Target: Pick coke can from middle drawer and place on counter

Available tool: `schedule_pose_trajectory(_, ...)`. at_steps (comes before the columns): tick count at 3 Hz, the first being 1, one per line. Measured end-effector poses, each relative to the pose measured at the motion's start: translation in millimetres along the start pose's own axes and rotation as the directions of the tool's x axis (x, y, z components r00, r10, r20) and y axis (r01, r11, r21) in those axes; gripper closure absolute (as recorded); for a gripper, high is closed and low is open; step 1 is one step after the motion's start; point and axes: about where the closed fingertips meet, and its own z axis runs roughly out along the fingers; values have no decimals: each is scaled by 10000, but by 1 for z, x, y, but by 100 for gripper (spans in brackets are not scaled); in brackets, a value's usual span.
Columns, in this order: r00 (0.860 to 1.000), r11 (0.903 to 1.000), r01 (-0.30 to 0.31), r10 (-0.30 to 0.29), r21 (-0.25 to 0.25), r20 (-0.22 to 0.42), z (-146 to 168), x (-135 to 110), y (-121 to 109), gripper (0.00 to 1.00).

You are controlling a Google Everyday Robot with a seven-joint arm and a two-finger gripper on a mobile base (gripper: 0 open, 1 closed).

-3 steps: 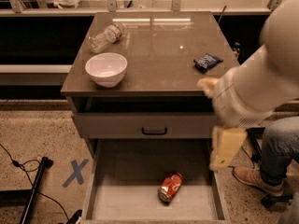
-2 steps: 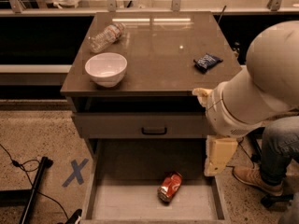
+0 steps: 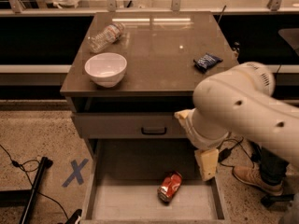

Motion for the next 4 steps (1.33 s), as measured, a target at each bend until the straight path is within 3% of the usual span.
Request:
schedule_pose_trajectory(1,9952,9953,973,-973,-12,-49,72,25,16,0)
schedule_pose_trajectory(2,9940,9939,1093,-1094,125,37,85,26,14,0)
schedule_pose_trajectory(3,9923,9923,1235,-1234,-74,32,90,25,14,0)
schedule_pose_trajectory(4,9837,9799,1796,-1791,-873,125,132,26,23,0)
